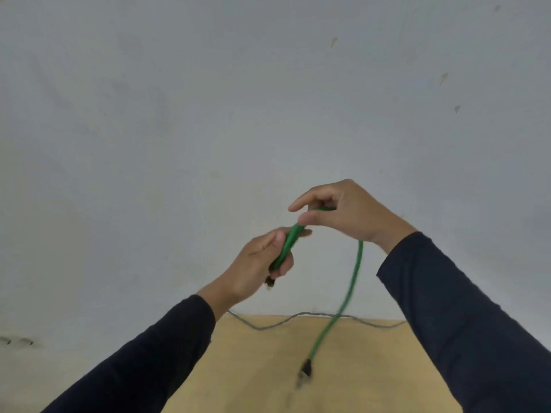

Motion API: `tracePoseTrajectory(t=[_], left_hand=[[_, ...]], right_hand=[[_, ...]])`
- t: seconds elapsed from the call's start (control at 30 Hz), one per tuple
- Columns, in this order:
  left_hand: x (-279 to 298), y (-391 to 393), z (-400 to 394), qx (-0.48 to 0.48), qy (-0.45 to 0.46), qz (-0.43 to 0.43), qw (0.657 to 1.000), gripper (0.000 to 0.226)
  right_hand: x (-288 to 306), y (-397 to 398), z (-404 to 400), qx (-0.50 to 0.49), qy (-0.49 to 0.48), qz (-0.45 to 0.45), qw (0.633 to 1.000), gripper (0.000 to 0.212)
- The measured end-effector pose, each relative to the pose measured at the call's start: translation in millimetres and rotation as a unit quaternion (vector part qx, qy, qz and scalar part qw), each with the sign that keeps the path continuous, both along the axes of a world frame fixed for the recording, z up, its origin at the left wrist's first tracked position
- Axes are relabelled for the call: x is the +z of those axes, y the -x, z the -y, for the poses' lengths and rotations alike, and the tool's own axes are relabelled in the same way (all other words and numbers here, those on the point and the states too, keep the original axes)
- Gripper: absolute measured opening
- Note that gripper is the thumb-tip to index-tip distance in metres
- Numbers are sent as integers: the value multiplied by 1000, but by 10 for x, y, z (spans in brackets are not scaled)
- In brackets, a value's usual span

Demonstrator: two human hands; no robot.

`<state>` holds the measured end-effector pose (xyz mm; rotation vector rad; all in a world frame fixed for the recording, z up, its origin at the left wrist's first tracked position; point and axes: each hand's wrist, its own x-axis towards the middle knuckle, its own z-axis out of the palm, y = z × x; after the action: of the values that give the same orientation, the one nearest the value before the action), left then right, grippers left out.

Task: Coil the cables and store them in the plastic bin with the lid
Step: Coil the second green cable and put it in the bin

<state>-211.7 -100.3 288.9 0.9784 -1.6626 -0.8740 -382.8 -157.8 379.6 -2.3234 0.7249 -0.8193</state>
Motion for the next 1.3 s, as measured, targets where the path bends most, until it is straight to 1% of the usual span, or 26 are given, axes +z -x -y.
tracePoseTrajectory(t=[0.07, 0.13, 0.2, 0.23, 0.27, 0.3, 0.33, 0.4, 0.43, 0.47, 0.5, 0.53, 0.57, 0.6, 0.63, 0.7, 0.77, 0.83, 0.9, 0.97, 1.0, 1.03, 1.1, 1.17, 1.23, 1.3], left_hand=[[30, 64, -31, -50, -9, -60, 997, 51], [130, 112, -42, -89, -21, -134, 987, 54], [267, 142, -34, -116, -19, -214, 970, 53], [346, 146, -25, -122, -9, -254, 959, 52], [434, 141, -8, -123, 5, -292, 948, 51], [528, 128, 19, -118, 20, -328, 937, 50], [619, 108, 52, -109, 35, -358, 927, 49], [753, 52, 146, -63, 54, -391, 917, 46], [778, 12, 208, -19, 62, -380, 923, 44], [773, -34, 269, 44, 69, -338, 938, 42], [745, -75, 310, 115, 79, -265, 954, 41], [694, -118, 330, 174, 89, -174, 965, 40], [635, -146, 327, 204, 99, -88, 970, 40], [560, -164, 306, 208, 105, -19, 972, 39], [478, -173, 271, 199, 104, 29, 974, 39], [315, -149, 178, 166, 75, 71, 981, 37], [188, -79, 79, 106, 27, 53, 993, 36], [139, 12, 15, 48, -14, -13, 999, 38], [181, 69, -22, 5, -37, -85, 996, 40], [252, 85, -57, -19, -49, -118, 992, 55], [277, 81, -71, -12, -52, -115, 992, 61], [287, 70, -75, 8, -53, -106, 993, 62], [274, 60, -64, 68, -41, -95, 992, 54], [243, 95, -52, 113, 5, -113, 987, 42], [221, 148, -49, 131, 50, -128, 982, 32], [217, 157, -52, 152, 74, -144, 975, 28]], right_hand=[[10, 47, 43, 12, -5, 37, 999, 12], [-41, 70, 91, 15, -40, 113, 993, 11], [-167, 77, 185, -15, -80, 198, 977, 14], [-255, 63, 228, -47, -91, 224, 969, 17], [-354, 30, 257, -83, -93, 229, 965, 20], [-464, -25, 265, -113, -86, 213, 967, 24], [-573, -95, 241, -129, -73, 179, 973, 27], [-774, -241, 104, -114, -29, 89, 989, 32], [-838, -308, 17, -95, -7, 49, 994, 34], [-864, -362, -75, -74, 9, 22, 997, 35], [-861, -401, -147, -53, 22, 5, 998, 34], [-827, -420, -203, -37, 36, -9, 999, 32], [-762, -422, -236, -30, 53, -21, 998, 29], [-686, -403, -243, -30, 72, -27, 997, 26], [-601, -370, -233, -34, 91, -21, 995, 23], [-408, -271, -195, -36, 101, 6, 994, 16], [-244, -167, -145, -30, 86, 26, 996, 13], [-166, -99, -94, -28, 62, 44, 997, 19], [-172, -80, -78, -18, 33, 63, 997, 25], [-222, -76, -110, -11, -3, 80, 997, 27], [-246, -67, -130, -6, -26, 94, 995, 27], [-265, -57, -143, -6, -42, 107, 993, 25], [-299, -63, -150, -28, -36, 129, 991, 22], [-342, -96, -128, -57, -20, 150, 987, 21], [-378, -131, -128, -62, -44, 180, 981, 22], [-411, -128, -140, -52, -74, 189, 978, 26]])
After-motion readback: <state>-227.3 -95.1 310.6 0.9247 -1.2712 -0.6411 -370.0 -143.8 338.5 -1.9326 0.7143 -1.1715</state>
